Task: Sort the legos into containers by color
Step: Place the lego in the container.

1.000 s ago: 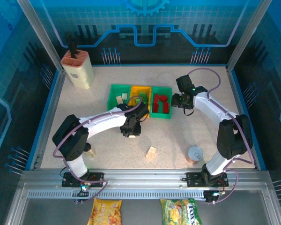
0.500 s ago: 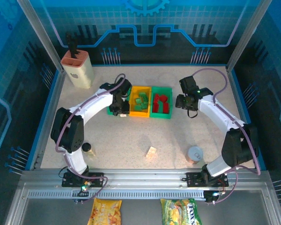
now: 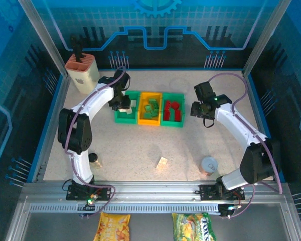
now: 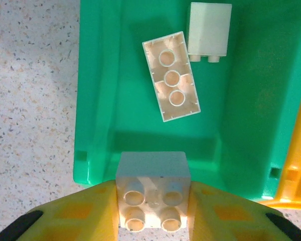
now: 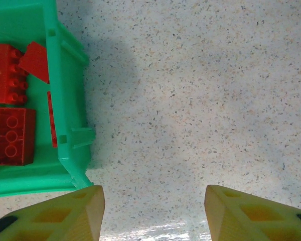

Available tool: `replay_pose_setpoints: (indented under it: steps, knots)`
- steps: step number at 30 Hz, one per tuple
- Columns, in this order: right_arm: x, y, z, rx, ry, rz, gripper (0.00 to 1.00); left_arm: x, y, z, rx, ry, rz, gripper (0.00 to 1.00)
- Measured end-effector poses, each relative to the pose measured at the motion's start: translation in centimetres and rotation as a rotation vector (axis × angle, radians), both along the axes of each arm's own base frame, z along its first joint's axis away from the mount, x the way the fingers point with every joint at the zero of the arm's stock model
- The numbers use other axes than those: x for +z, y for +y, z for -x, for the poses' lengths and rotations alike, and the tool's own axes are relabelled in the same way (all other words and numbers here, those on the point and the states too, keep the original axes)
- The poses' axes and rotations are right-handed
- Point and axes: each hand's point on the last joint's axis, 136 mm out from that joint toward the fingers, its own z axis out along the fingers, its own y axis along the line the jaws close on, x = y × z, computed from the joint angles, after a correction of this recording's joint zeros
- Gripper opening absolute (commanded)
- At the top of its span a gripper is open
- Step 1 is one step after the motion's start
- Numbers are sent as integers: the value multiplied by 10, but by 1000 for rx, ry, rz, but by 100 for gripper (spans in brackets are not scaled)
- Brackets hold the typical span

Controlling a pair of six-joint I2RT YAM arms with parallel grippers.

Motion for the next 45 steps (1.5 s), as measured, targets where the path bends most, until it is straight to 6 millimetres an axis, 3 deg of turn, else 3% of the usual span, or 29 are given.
replay_pose_setpoints:
  steps: [11,18,31,39,45]
  knots:
    - [4,-6,9,-15,-5,12,55,-33,2,-7,-6,77,-23,40]
    - [5,-8,12,-17,-6,16,55,-33,2,-7,-16,77,-25,45]
    - [5,-8,13,-21,-7,15,55,-31,-3,-5,-19,81,7,46]
    - [4,-8,13,-19,-3,13,55,-10,-15,19,-22,59,53,46]
    - [-3,-7,16,-15,10,12,55,-3,-37,49,-46,54,74,46]
